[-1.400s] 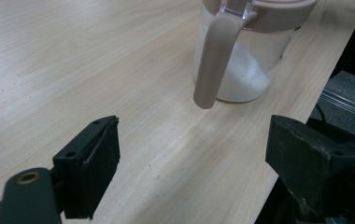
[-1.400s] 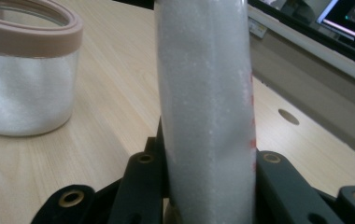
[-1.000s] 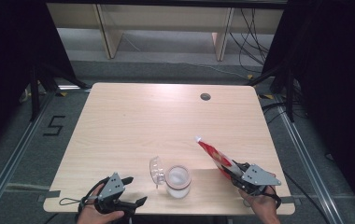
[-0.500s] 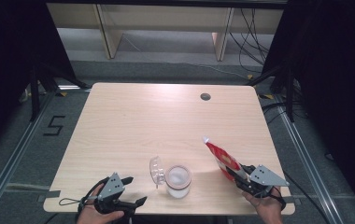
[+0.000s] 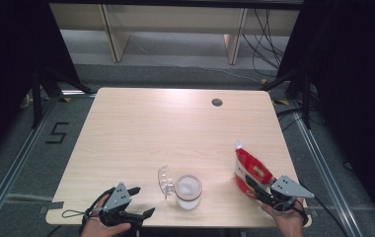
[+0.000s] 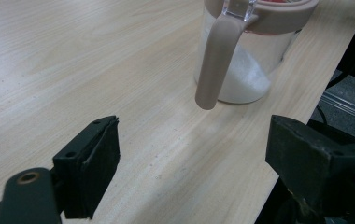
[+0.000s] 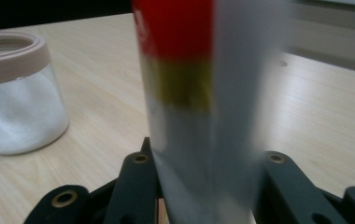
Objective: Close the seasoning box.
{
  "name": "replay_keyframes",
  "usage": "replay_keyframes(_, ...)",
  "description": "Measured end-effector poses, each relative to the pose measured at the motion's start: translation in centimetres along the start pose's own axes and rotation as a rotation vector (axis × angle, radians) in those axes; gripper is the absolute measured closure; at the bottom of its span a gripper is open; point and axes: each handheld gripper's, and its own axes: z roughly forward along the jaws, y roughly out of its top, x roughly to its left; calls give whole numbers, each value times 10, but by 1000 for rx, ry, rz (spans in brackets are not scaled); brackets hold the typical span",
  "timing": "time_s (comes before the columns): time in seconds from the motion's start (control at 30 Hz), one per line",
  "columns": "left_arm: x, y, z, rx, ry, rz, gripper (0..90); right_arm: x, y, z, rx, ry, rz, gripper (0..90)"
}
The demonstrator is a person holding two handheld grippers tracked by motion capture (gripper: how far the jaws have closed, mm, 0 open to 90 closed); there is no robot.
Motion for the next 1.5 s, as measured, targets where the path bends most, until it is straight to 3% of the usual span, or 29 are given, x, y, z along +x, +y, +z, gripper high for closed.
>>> replay_keyframes(0.03,1,0,0,3,0,16,174,-2,-2,1,-19,-13,15,700)
replay_keyframes(0.07,0,0,2,-9,-3,-2,174,-3,-4,2,-20,-12,38,699)
replay_keyframes(0.13,0,0,1,4,2,10,174,-6,-3,3,-28,-4,65,699)
replay_keyframes(0.17,1,0,1,11,2,20,174,-6,-4,5,-34,-3,48,699)
replay_keyframes(0.2,-1,0,2,-9,-4,0,174,-6,-4,6,-35,-8,48,699)
replay_keyframes(0.23,2,0,1,14,5,28,174,-4,-4,7,-37,-15,66,698)
replay_keyframes(0.27,2,0,1,13,10,24,174,-5,-3,8,-33,-5,37,696)
replay_keyframes(0.33,2,0,1,16,7,26,174,-2,-3,7,-25,-18,63,689)
replay_keyframes(0.4,1,0,1,1,-1,10,174,-5,-3,7,-27,-7,46,678)
replay_keyframes(0.43,0,0,1,2,-1,9,174,-4,-4,8,-57,-28,52,669)
replay_keyframes(0.47,1,0,1,10,2,19,174,-4,-4,8,-58,-30,43,663)
replay_keyframes(0.5,-1,-1,2,-18,-6,-2,174,-5,-4,6,-35,-22,33,659)
replay_keyframes(0.6,0,0,2,-8,-2,0,174,-4,-3,5,-36,-12,51,644)
replay_keyframes(0.63,2,0,0,17,7,28,174,-4,-4,4,-34,-12,57,634)
replay_keyframes(0.67,-1,0,2,-8,-5,-1,174,-4,-4,4,-36,-9,63,620)
replay_keyframes(0.8,0,0,1,-6,-4,2,174,-3,-4,2,-35,-5,81,581)
replay_keyframes(0.83,1,0,1,8,4,19,174,-3,-4,1,-31,-10,85,572)
replay_keyframes(0.87,-1,0,2,-7,0,1,174,-2,-4,1,-35,-4,95,562)
replay_keyframes(0.93,-1,0,1,-3,-5,6,174,-5,-3,2,-45,-10,65,528)
replay_keyframes(1.0,-1,0,1,-2,-7,13,174,-4,-2,0,-32,-7,73,501)
replay_keyframes(1.07,-1,0,1,-3,-7,8,174,-3,-1,-2,-39,-37,72,465)
replay_keyframes(1.13,-1,0,2,-10,-11,-9,174,-3,0,-6,-33,-34,66,446)
replay_keyframes(1.17,-1,0,1,-5,-8,-2,174,0,0,-7,-37,-49,103,429)
replay_keyframes(1.27,-4,2,2,-12,-18,-4,174,0,0,-12,-28,-66,96,400)
replay_keyframes(1.3,-4,2,2,-9,-16,2,174,4,-1,-15,-33,-96,108,388)
replay_keyframes(1.5,-7,4,4,-19,-36,-16,187,7,-2,-25,-1,-108,74,371)
